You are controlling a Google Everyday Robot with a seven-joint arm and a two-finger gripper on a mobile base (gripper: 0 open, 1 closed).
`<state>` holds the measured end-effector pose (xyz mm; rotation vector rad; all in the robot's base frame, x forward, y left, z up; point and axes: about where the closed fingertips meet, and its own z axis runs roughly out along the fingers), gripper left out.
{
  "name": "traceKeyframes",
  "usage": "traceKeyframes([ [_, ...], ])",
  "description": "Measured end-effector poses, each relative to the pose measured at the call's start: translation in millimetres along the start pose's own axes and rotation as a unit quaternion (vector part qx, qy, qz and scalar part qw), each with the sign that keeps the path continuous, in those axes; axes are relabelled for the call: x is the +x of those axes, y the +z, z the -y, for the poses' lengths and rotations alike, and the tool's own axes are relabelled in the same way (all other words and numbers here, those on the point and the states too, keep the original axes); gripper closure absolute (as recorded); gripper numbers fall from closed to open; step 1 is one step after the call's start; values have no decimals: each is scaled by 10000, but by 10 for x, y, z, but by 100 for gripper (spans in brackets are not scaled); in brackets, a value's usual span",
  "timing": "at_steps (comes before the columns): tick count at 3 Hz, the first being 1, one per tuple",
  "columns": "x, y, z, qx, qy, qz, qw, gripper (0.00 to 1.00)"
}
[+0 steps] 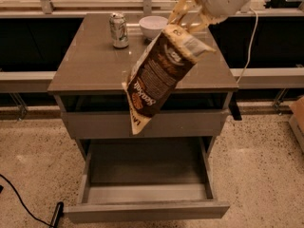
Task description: Pick brown chip bag from middle drawer and place on counter
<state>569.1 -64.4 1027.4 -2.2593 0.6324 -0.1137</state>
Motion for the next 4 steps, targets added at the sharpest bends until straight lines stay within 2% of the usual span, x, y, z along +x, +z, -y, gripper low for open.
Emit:
traceKeyframes([
  [1, 322, -198, 516, 562, 206, -244, 9979, 100],
  [2, 322, -197, 516, 562, 206, -244, 9979, 100],
  [3, 467, -128, 596, 572, 64, -278, 9980, 100],
  [4, 777, -69, 735, 1020, -58, -209, 9945, 100],
])
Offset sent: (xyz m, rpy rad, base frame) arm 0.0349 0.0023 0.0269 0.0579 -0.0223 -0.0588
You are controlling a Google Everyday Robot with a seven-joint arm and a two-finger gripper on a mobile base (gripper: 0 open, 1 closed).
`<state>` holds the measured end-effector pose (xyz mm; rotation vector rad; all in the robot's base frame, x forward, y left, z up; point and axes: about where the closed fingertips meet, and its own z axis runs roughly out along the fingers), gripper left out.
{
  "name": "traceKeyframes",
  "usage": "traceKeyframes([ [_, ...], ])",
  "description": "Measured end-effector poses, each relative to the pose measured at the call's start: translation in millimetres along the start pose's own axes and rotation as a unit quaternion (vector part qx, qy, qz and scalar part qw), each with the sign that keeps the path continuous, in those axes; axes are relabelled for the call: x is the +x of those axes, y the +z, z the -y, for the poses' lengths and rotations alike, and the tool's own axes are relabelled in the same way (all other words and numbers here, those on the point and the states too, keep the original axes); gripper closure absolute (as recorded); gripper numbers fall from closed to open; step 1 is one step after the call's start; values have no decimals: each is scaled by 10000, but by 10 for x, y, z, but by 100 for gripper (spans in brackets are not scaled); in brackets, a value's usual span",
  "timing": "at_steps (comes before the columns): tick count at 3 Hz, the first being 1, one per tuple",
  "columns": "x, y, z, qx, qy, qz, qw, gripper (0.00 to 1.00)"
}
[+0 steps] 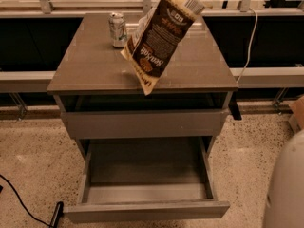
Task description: Pick brown chip bag from middle drawer and place on counter
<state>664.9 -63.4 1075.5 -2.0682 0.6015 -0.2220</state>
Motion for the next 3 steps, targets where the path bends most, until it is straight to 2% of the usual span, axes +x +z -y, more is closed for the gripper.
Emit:
traceKeyframes([
  [1, 428, 52, 107, 732, 94, -7, 9973, 100],
  [2, 777, 84, 87, 1067, 282, -234, 9936, 82],
  [3, 808, 126, 87, 1093, 302, -232, 9933, 59],
])
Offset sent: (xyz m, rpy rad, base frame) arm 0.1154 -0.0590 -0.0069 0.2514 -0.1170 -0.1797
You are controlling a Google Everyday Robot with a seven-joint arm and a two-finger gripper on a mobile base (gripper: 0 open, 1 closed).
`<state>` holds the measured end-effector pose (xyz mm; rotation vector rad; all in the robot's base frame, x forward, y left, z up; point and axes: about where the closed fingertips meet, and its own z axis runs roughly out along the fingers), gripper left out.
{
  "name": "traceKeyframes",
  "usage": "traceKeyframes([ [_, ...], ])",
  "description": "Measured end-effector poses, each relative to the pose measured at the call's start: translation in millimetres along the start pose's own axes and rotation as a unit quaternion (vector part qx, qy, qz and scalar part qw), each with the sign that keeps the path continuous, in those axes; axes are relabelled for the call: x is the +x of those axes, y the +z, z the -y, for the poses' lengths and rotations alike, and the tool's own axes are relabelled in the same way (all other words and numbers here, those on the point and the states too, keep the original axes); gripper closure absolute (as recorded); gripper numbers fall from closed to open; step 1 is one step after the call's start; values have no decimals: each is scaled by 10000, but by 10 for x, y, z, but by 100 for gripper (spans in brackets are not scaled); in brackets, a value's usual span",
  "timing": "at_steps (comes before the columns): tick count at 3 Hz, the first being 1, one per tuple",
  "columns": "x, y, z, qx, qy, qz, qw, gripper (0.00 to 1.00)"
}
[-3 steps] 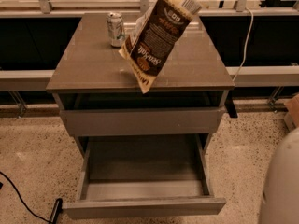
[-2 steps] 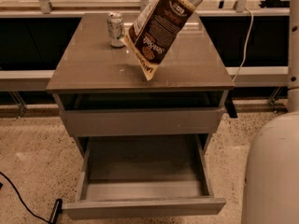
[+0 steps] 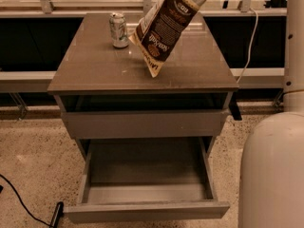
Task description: Pick brown chip bag from middle drawer and place on counter
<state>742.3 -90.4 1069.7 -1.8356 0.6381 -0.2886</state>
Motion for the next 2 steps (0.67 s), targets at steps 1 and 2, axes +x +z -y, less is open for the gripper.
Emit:
traceKeyframes([
  [1, -8, 59, -12, -12, 8, 37, 10000, 28],
  [2, -14, 95, -19, -19, 13, 60, 10000, 5],
])
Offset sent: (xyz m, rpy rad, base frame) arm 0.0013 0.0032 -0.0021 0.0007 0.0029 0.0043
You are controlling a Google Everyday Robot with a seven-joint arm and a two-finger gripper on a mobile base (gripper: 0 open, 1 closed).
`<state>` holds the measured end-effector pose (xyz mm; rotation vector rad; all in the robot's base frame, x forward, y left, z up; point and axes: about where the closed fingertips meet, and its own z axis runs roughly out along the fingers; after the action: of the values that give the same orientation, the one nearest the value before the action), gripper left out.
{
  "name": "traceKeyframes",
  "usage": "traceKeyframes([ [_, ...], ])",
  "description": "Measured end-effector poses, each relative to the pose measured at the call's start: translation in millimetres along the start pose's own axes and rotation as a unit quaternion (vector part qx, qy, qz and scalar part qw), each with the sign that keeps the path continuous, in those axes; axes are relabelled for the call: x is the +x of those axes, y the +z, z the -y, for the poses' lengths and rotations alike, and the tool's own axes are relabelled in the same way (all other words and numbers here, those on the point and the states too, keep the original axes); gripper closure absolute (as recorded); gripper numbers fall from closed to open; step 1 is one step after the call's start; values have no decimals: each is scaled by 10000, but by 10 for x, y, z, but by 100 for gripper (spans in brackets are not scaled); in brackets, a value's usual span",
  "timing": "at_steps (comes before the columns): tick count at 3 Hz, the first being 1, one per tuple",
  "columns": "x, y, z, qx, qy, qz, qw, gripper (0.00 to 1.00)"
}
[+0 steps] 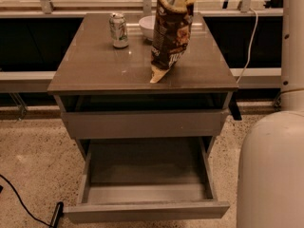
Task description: Pick brown chip bag from middle drawer and place on counter
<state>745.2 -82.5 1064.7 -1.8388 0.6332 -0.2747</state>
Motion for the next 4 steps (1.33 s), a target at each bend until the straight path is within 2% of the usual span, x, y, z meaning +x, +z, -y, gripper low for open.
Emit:
traceKeyframes([
  [1, -4, 25, -5, -5, 3, 16, 10000, 0],
  [2, -4, 25, -5, -5, 3, 16, 10000, 0],
  [3, 79, -20, -153, -300, -382, -122, 9987, 0],
  [4, 237, -81, -412, -768, -836, -300, 9931, 0],
])
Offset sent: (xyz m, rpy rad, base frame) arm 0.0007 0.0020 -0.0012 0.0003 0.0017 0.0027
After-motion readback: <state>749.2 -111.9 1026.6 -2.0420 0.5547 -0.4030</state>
